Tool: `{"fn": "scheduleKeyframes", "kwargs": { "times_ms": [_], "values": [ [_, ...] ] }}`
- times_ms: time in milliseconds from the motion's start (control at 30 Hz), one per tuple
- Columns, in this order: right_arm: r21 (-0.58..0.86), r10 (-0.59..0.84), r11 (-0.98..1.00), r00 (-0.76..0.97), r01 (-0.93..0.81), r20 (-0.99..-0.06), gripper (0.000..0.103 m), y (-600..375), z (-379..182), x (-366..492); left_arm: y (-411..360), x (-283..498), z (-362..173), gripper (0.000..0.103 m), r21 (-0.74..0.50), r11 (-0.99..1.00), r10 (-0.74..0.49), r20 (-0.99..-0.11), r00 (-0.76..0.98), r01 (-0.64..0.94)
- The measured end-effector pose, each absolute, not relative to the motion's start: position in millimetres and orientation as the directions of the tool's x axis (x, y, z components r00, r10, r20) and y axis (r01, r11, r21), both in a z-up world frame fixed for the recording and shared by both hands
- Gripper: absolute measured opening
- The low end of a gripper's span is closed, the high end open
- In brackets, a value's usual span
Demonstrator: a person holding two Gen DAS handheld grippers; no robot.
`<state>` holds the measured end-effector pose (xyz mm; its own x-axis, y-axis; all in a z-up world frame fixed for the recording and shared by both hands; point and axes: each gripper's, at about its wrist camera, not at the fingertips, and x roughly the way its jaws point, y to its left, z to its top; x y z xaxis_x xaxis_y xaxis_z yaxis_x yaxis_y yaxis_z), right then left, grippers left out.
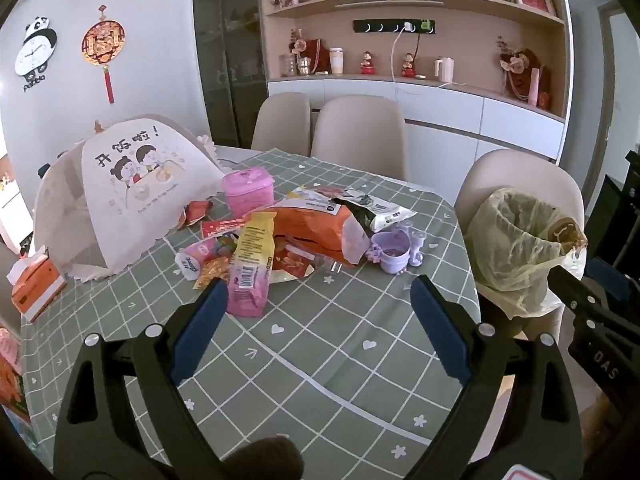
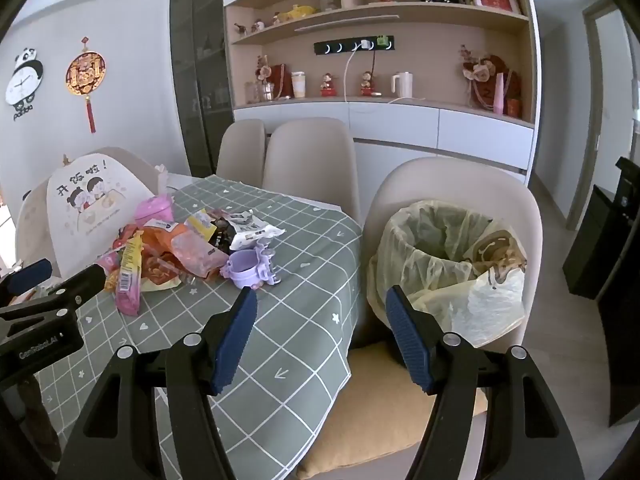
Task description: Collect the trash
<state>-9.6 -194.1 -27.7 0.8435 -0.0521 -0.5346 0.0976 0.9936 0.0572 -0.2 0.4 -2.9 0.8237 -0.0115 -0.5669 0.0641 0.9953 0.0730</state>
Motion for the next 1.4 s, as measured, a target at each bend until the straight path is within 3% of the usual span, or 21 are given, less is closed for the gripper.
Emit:
{"fn": "scheduleKeyframes", "kwargs": {
  "times_ms": [1400],
  "values": [
    [0.063, -0.075, 0.990, 0.848, 0.127, -0.525, 0.064, -201, -28, -15, -14, 0, -6, 0.089, 0.060, 0.990, -0.070, -0.580, 0.811, 0.128]
  ]
}}
